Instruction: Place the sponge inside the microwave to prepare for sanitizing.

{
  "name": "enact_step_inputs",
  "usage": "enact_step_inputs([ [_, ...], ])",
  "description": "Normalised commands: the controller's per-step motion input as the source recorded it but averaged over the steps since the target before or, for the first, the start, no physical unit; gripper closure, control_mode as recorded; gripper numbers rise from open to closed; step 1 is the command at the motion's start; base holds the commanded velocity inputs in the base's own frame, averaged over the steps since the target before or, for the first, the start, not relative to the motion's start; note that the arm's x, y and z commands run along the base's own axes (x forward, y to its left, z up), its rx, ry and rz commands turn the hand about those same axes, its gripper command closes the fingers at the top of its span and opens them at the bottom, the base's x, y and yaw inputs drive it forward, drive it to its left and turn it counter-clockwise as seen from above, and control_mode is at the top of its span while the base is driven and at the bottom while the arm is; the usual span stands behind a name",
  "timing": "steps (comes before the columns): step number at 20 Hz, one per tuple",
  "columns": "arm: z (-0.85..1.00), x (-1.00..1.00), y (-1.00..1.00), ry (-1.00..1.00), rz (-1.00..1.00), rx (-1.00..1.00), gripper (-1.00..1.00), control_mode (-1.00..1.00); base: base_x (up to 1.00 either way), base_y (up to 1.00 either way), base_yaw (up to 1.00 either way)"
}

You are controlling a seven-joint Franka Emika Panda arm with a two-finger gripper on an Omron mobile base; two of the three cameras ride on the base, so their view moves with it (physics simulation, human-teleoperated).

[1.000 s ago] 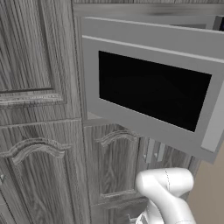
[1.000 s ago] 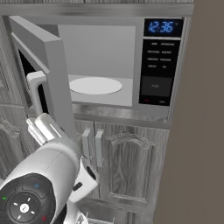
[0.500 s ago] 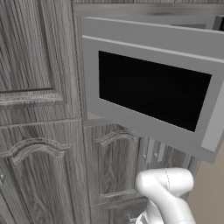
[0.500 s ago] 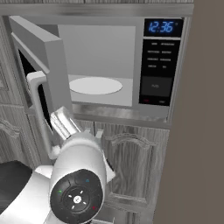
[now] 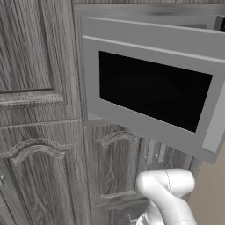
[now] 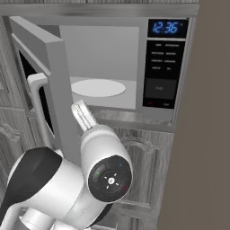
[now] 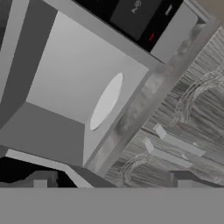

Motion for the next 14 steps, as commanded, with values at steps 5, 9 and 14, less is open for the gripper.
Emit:
enact_step_inputs([
  [5, -0.05, 0.42, -0.03, 0.00, 0.00, 0.04, -1.00, -1.00, 0.00, 0.00, 0.00],
  [9, -0.05, 0.36, -0.15, 0.00, 0.01, 0.08, -1.00, -1.00, 0.00, 0.00, 0.00],
  [14, -0.05, 0.24, -0.12, 0.00, 0.02, 0.13, -1.00, -1.00, 0.00, 0.00, 0.00],
])
